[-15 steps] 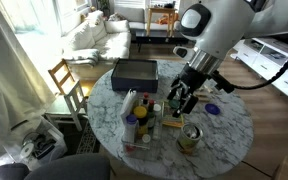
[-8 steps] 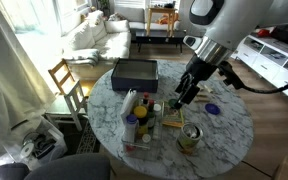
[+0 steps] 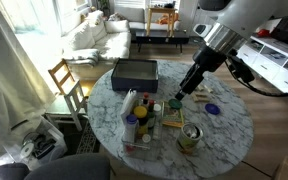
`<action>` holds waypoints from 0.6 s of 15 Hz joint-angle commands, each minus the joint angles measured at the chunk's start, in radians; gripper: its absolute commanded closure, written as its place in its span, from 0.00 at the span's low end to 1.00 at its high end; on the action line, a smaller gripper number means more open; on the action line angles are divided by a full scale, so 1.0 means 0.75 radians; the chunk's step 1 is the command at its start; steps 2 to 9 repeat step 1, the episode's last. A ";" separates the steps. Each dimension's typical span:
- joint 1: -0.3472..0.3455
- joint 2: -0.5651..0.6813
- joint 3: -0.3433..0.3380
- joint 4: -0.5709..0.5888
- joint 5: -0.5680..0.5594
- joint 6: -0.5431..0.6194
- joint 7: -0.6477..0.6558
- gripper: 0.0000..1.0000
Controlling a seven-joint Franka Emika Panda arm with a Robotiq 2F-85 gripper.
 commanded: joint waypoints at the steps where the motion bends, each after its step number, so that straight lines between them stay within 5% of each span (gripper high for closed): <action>1: 0.000 -0.002 0.001 -0.005 0.000 -0.001 0.000 0.00; 9: 0.000 -0.002 0.001 -0.005 0.000 -0.001 0.000 0.00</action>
